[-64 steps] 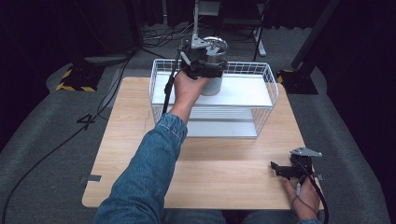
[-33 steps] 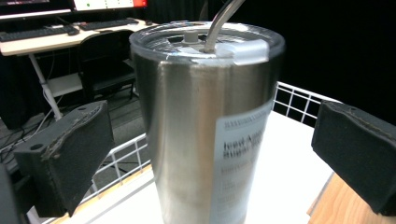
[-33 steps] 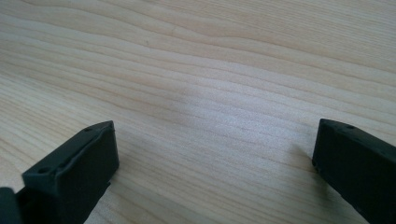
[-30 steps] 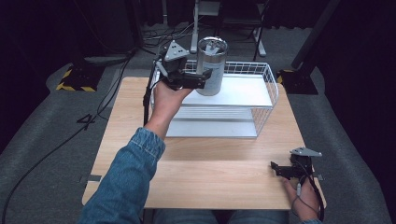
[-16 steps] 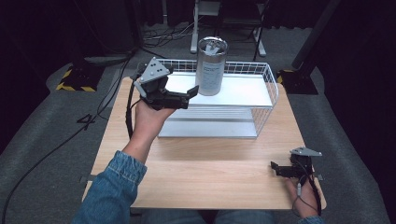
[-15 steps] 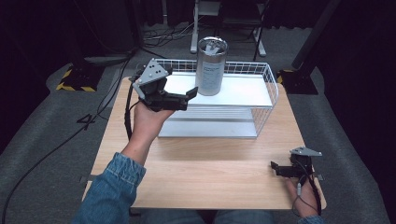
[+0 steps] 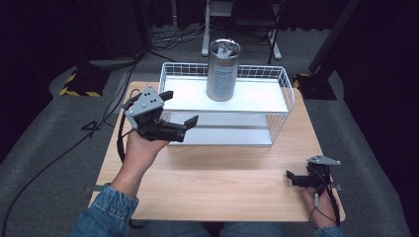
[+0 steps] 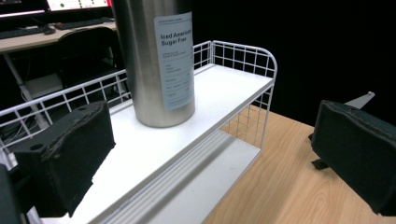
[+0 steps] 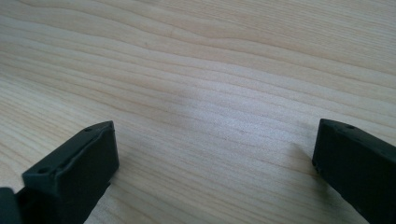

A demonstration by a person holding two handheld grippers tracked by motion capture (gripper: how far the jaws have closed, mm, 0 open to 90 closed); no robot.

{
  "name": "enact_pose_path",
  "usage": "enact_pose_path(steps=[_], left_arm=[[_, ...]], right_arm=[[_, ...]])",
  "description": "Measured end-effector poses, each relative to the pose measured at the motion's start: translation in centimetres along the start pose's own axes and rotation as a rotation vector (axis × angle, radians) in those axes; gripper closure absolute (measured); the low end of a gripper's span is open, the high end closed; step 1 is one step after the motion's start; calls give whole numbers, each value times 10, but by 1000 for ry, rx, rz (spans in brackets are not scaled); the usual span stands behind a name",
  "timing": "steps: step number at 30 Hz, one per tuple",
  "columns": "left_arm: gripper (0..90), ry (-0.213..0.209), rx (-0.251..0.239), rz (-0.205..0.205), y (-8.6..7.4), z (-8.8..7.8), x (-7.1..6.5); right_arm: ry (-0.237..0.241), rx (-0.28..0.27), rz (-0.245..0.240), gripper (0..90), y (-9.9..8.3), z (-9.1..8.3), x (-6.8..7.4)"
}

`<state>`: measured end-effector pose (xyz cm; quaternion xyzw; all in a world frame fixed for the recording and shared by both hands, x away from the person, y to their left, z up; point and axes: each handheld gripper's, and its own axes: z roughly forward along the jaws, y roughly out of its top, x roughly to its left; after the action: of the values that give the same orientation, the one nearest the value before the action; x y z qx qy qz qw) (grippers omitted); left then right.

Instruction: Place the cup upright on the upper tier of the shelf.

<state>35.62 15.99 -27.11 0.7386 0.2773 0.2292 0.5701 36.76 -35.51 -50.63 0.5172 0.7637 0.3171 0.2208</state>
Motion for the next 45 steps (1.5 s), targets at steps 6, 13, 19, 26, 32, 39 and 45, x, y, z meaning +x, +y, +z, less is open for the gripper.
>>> enact_pose_path(steps=[6, 13, 19, 26, 32, 39, 45], left_arm=[[0, 26, -6, -13, -20, -16, 1], [0, 82, 34, -11, -49, -31, 3], [0, 121, 99, -9, -76, -38, 5], [4, 179, 176, -22, -113, -38, 8], [5, 189, 212, -63, -142, -38, 11], [9, 203, 276, -124, -172, -39, 15], [14, 204, 331, -156, -192, -32, 18]], right_arm=[[0, 0, 1, 4, 0, 0, 0], [0, 0, 0, 4, 0, 0, 0], [0, 0, 1, 4, 0, 0, 0], [0, 0, 0, 4, 0, 0, 0], [0, 0, 0, 4, 0, 0, 0], [0, 0, 0, 4, 0, 0, 0], [0, 0, 1, 4, 0, 0, 0]])
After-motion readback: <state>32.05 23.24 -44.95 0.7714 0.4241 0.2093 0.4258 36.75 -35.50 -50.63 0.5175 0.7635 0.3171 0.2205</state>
